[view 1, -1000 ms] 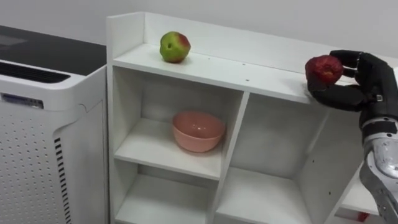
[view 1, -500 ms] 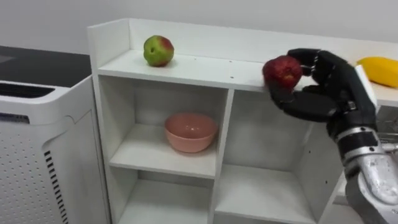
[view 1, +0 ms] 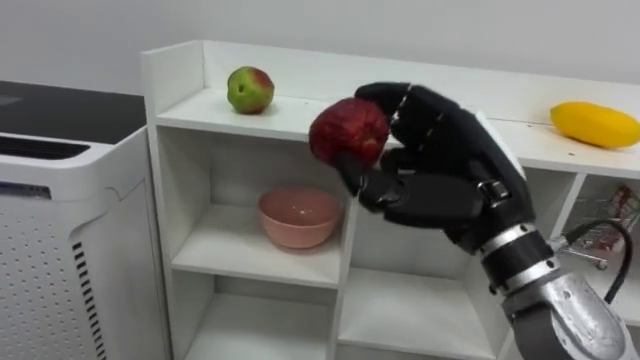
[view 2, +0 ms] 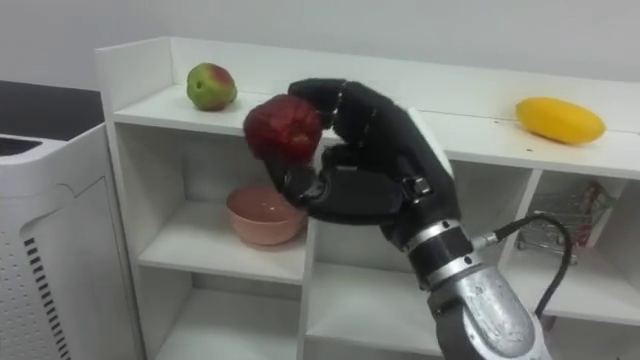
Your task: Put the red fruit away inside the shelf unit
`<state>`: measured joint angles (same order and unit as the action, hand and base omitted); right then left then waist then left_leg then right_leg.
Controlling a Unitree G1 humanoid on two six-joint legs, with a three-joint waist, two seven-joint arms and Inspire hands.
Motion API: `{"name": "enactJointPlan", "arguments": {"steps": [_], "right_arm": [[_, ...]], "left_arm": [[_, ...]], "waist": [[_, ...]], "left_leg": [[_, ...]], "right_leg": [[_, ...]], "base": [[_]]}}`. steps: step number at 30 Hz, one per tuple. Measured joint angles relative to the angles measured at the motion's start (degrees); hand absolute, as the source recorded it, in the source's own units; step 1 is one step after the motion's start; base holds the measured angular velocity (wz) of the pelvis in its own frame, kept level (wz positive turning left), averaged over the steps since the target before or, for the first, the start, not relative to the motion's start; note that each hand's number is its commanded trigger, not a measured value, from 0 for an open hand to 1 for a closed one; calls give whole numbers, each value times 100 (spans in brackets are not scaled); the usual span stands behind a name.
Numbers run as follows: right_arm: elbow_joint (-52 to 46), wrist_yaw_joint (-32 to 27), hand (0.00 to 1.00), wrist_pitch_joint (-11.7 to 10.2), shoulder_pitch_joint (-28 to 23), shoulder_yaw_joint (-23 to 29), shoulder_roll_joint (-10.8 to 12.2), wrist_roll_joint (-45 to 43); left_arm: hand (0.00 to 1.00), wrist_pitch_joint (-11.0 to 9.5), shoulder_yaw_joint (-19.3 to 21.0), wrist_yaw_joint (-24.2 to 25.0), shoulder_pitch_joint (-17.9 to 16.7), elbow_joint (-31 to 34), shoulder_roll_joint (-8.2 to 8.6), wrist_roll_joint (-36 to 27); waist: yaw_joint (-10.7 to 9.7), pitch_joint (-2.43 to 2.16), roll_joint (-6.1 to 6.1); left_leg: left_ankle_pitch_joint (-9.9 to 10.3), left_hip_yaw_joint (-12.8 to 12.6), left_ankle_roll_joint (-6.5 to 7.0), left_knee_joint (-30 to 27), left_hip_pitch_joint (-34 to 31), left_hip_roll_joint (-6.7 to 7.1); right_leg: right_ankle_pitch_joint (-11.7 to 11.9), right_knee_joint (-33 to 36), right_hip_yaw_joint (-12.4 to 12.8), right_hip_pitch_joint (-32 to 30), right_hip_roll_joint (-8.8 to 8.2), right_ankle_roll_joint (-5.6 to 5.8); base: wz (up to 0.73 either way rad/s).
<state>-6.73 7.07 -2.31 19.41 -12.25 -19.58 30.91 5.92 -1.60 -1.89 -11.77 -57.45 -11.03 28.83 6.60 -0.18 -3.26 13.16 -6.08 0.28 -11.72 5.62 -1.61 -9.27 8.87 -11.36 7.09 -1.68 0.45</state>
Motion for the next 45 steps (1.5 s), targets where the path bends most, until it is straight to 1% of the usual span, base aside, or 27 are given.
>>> {"name": "enactJointPlan", "arguments": {"steps": [2, 4, 5, 7, 8, 9, 11, 13, 15, 16, 18, 19, 20, 21, 23, 25, 27, 28, 30, 31, 32, 33, 36, 37, 38, 42, 45], "right_arm": [[232, 171, 100, 88, -284, -44, 67, -45], [556, 185, 100, 182, -464, -43, 184, -40], [736, 181, 100, 217, -518, -42, 224, -35], [992, 164, 100, 220, -537, -40, 255, -24], [1162, 127, 100, 214, -537, -39, 278, -4], [1269, 110, 100, 209, -537, -37, 299, 15], [1788, -18, 100, 159, -594, -30, 452, 158], [2304, -64, 100, 151, -603, -28, 499, 405], [2737, -160, 100, 154, -604, -11, 533, 583], [2953, -243, 100, 153, -601, 43, 593, 667], [3385, -287, 100, 67, -591, 116, 665, 894], [3731, -294, 100, 59, -566, 210, 685, 989], [3943, -350, 100, 59, -564, 311, 682, 1120], [3990, -378, 100, 59, -561, 362, 681, 1206], [4222, -390, 100, 47, -470, 543, 691, 1593], [4652, -415, 100, 39, -289, 648, 704, 2076], [5003, -451, 100, 43, -94, 671, 702, 2597], [5175, -449, 100, 44, 14, 673, 704, 2918], [5358, -435, 100, 48, 127, 682, 719, 3310], [5513, -427, 100, 49, 213, 690, 737, 3486], [5623, -426, 100, 60, 252, 697, 740, 3685], [5632, -426, 100, 62, 259, 703, 739, 3790], [5868, -364, 100, 86, 479, 792, 723, 4462], [5918, -358, 100, 106, 525, 845, 721, 4561], [5986, -358, 100, 122, 624, 941, 694, 4754], [6061, -383, 100, 115, 967, 1235, 510, 5316], [6148, -390, 100, 119, 1226, 1290, 382, 5533]], "left_arm": [[0, 9, -62, -2, 6, -14, 1, -31], [0, 8, -149, -7, 17, -17, 12, -133], [0, 6, -217, -7, 31, -17, 19, -189], [0, -6, -318, -7, 59, -24, 24, -227], [0, -18, -353, -19, 121, -104, 29, -230], [0, -18, -385, -36, 161, -169, 29, -229], [0, -6, -431, -104, 197, -215, 30, -244], [0, -11, -432, -187, 253, -233, 52, -245], [0, -17, -439, -271, 354, -367, 102, -369], [0, -18, -482, -274, 416, -458, 103, -471], [0, -41, -535, -292, 495, -554, 109, -613], [0, -110, -534, -293, 539, -642, 122, -708], [0, -125, -538, -292, 566, -685, 132, -834], [0, -125, -538, -292, 566, -689, 132, -906], [0, -103, -530, -290, 557, -738, 128, -1079], [0, -84, -534, -281, 571, -779, 129, -1096], [0, -69, -568, -280, 577, -801, 126, -1271], [0, -47, -632, -280, 577, -797, 131, -1371], [0, -6, -664, -279, 578, -778, 158, -1369], [0, -3, -673, -279, 579, -784, 172, -1380], [0, -2, -700, -285, 578, -791, 171, -1545], [0, -2, -749, -293, 578, -791, 163, -1650], [0, 3, -893, -292, 576, -776, 155, -2252], [0, 5, -891, -292, 572, -761, 153, -2283], [0, 24, -887, -293, 556, -645, 145, -2381], [0, 26, -945, -390, 548, -275, 130, -2494], [0, 4, -1046, -508, 555, -199, 131, -2492]], "waist": [[-6, 22, 47], [-33, 12, 117], [-55, 22, 174], [-80, 27, 225], [-93, 46, 273], [-104, 44, 289], [-186, 41, 305], [-191, 35, 296], [-175, 37, 307], [-197, 38, 312], [-207, 55, 349], [-189, 64, 370], [-172, 89, 418], [-164, 102, 443], [-161, 133, 512], [-121, 140, 523], [-16, 145, 527], [51, 161, 542], [108, 182, 538], [127, 203, 548], [166, 210, 548], [177, 215, 554], [197, 229, 553], [213, 229, 552], [242, 228, 553], [347, 231, 552], [387, 235, 553]], "left_leg": [[0, 2, 5, -3, -20, 4], [5, 2, 13, -4, -115, 3], [-2, -1, 24, -15, -182, 4], [-13, -1, 37, -59, -308, 7], [-16, -2, 40, -93, -376, 7], [-19, -2, 43, -104, -406, 5], [-30, 17, 43, -146, -537, 4], [-31, 25, 44, -237, -680, -3], [-31, 26, 48, -356, -874, -7], [-32, 66, 54, -426, -1030, -5], [-35, 103, 61, -568, -1216, 0], [-28, 151, 74, -642, -1326, -12], [-26, 159, 91, -716, -1465, -12], [-22, 165, 99, -742, -1561, -13], [-53, 148, 154, -798, -1918, 26], [-121, 113, 191, -820, -2122, 61], [-153, 49, 212, -897, -2336, 82], [-155, 25, 216, -976, -2479, 89], [-169, 15, 236, -1080, -2683, 133], [-171, 18, 241, -1181, -2818, 147], [-167, 16, 248, -1291, -2976, 157], [-160, 16, 257, -1373, -3078, 159], [-142, 32, 280, -1732, -3695, 228], [-141, 32, 281, -1784, -3784, 233], [-140, 32, 282, -1908, -3999, 239], [-139, 38, 284, -2273, -4629, 268], [-128, 36, 283, -2463, -4899, 275]], "right_leg": [[8, 3, 7, -21, -2, 1], [22, 25, 4, -116, -4, 0], [35, 44, 6, -189, -7, -4], [36, 113, -1, -326, -21, -5], [39, 154, 5, -404, -25, -10], [39, 183, 3, -443, -28, -10], [43, 189, -31, -547, -31, -17], [46, 215, -56, -640, -35, -21], [47, 297, -79, -807, -51, -22], [47, 342, -113, -936, -66, -22], [46, 405, -151, -1086, -88, -22], [46, 464, -176, -1183, -107, -22], [46, 540, -193, -1331, -128, -21], [45, 609, -191, -1435, -139, -20], [31, 884, -227, -1886, -229, -24], [24, 1065, -250, -2185, -308, -32], [6, 1264, -182, -2487, -354, -47], [2, 1369, -120, -2656, -364, -53], [-55, 1606, -122, -2924, -447, -76], [-96, 1724, -142, -3056, -509, -93], [-149, 1861, -138, -3216, -539, -99], [-194, 1930, -132, -3309, -555, -102], [-379, 2436, -139, -3959, -733, -123], [-389, 2501, -138, -4049, -743, -131], [-417, 2642, -149, -4257, -808, -153], [-550, 3114, -143, -4883, -885, -184], [-620, 3358, -152, -5154, -945, -230]], "base": [[0], [0], [0], [0], [0], [0], [6], [8], [3], [10], [13], [10], [7], [0], [-5], [-2], [-13], [-12], [1], [14], [16], [18], [20], [11], [12], [18], [14]]}}
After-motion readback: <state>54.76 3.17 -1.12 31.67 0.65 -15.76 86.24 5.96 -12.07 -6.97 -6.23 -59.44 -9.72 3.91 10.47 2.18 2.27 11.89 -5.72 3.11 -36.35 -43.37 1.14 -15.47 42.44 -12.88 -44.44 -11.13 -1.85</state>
